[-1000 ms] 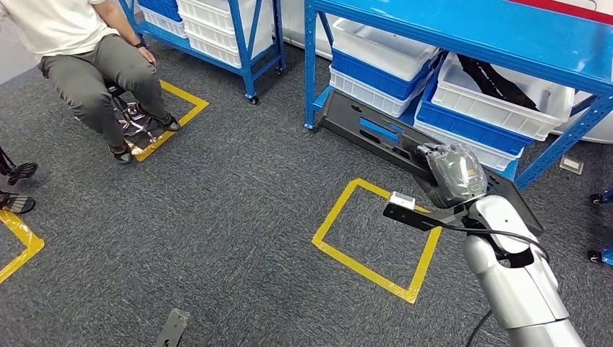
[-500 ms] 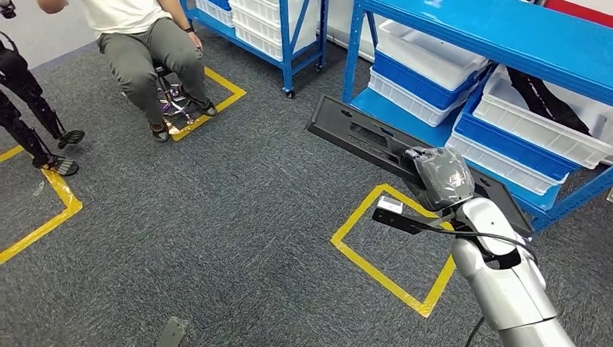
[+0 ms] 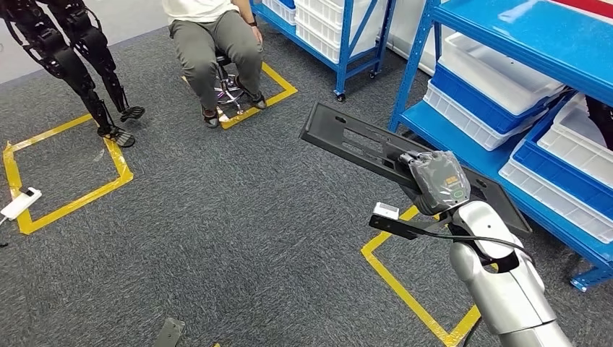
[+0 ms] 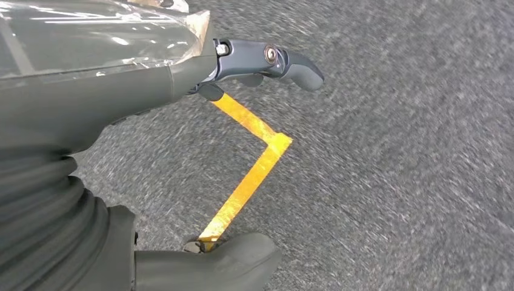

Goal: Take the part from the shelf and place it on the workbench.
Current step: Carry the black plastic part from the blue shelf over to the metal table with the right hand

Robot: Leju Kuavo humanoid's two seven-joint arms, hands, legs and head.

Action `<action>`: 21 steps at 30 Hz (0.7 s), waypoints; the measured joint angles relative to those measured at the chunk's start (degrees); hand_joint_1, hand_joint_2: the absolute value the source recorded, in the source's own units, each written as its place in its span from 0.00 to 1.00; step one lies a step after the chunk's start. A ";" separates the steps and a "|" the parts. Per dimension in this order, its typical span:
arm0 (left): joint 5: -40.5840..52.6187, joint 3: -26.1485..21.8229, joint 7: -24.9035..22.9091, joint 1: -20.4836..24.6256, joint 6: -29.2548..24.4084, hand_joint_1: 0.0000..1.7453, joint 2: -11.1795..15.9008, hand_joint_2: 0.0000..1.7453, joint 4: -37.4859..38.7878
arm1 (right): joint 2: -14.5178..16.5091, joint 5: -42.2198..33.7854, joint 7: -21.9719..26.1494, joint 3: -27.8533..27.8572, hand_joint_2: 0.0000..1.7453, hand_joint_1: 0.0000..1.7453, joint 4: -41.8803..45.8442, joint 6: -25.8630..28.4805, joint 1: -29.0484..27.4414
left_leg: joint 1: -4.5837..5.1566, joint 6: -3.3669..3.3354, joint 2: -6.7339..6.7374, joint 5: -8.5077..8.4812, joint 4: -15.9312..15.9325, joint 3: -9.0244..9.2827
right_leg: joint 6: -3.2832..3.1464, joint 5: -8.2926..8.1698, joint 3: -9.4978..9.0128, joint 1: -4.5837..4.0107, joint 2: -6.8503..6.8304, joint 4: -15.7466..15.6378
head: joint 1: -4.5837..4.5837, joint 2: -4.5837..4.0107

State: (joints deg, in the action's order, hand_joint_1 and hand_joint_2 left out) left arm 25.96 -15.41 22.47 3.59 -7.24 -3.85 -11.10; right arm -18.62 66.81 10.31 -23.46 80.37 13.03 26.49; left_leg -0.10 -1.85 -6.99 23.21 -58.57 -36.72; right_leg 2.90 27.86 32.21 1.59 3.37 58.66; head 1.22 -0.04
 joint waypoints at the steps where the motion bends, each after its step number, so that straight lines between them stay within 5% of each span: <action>1: 0.13 -0.02 0.02 -0.21 0.00 0.00 0.01 1.00 0.01 | 0.07 0.16 -0.11 -0.13 1.00 0.95 0.00 -0.12 -0.02 | -0.11 0.33 -0.57 -0.20 0.04 -0.28 | -0.36 -0.20 -0.03 -0.12 -0.61 -0.01 | 0.07 0.00; 2: 0.23 -0.04 0.04 -0.46 -0.03 0.00 0.05 1.00 0.03 | 0.18 0.32 -0.25 -0.26 1.00 0.95 0.02 -0.24 -0.01 | -0.27 0.60 -0.72 -0.26 0.00 -0.51 | -0.69 -0.39 -0.04 -0.04 -1.16 -0.07 | 0.10 0.00; 4: 0.23 -0.15 0.10 -0.77 -0.10 0.00 0.03 1.00 0.07 | 0.36 0.54 -0.50 -0.49 1.00 0.95 0.09 -0.39 0.03 | -0.29 1.12 1.67 1.23 -2.21 -1.69 | -1.50 -0.67 -0.10 0.09 -2.34 -0.25 | 0.37 0.00; 6: 0.25 -0.28 0.23 -0.73 -0.07 0.00 -0.04 1.00 0.08 | 0.41 0.61 -0.63 -0.64 1.00 0.95 0.18 -0.44 -0.02 | -0.27 1.63 5.39 4.91 -8.87 -4.74 | -2.12 -0.69 -0.11 -0.09 -3.62 -0.31 | 0.70 0.00; 8: 0.33 -0.37 0.32 -0.72 -0.03 0.00 -0.05 1.00 0.09 | 0.61 0.74 -0.64 -0.80 1.00 0.95 0.19 -0.44 -0.16 | -0.51 1.94 6.70 7.62 -15.76 -7.89 | -2.31 -0.63 -0.06 -0.31 -5.03 -0.31 | 0.77 0.00; 9: 0.31 -0.41 0.33 -0.75 -0.02 0.00 -0.05 1.00 0.09 | 0.83 0.85 -0.65 -0.91 1.00 0.95 0.19 -0.44 -0.22 | -0.58 1.97 6.86 7.55 -16.63 -8.20 | -2.32 -0.61 -0.05 -0.34 -5.71 -0.31 | 0.79 0.00; 11: 0.28 -0.51 0.25 -0.77 0.18 0.00 -0.03 1.00 0.10 | 1.36 1.22 -0.77 -1.15 1.00 0.95 0.19 -0.39 -0.29 | -0.58 1.75 7.55 4.87 -11.77 -5.36 | -2.33 -0.57 -0.08 -0.36 -6.97 -0.31 | 0.80 0.00; 14: 0.81 -0.52 -0.26 -0.60 0.57 0.00 0.05 1.00 0.10 | 2.06 1.79 -1.08 -1.44 1.00 0.95 0.20 -0.21 -0.29 | 0.12 0.95 10.78 1.89 -1.69 0.21 | -1.97 -0.30 -0.14 -0.88 -8.58 -0.27 | 0.75 0.00; 17: 0.96 -0.61 -0.64 -0.66 0.58 0.00 0.13 1.00 0.10 | 2.62 2.09 -1.19 -1.66 1.00 0.95 0.24 -0.15 -0.35 | 0.56 0.13 9.64 1.52 -0.21 0.53 | -1.27 -0.06 -0.15 -1.39 -10.33 -0.47 | 0.58 0.00; 19: 0.92 -0.88 -0.73 -0.76 0.57 0.00 0.13 1.00 0.11 | 2.96 2.30 -1.19 -1.72 1.00 0.95 0.38 -0.18 -0.47 | 0.39 -0.73 8.35 0.92 0.62 0.91 | -1.03 1.05 0.37 -1.39 -8.94 1.01 | 0.54 0.00; 21: 1.04 -1.13 -0.72 -0.65 0.54 0.00 0.17 1.00 0.13 | 3.07 2.60 -1.19 -1.73 1.00 0.95 0.48 -0.25 -0.77 | 0.19 -1.32 7.01 0.52 1.08 1.17 | -1.46 3.95 3.01 -1.15 -5.53 7.13 | 0.40 0.00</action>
State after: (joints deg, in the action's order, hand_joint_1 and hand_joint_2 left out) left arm 26.99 -16.54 21.75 2.93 -6.70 -3.67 -10.97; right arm -15.55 69.40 9.11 -25.19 80.85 12.78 25.73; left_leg 0.09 -3.17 0.02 23.73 -57.50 -35.55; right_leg 1.44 31.81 35.22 0.43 -2.16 65.79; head 1.62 -0.04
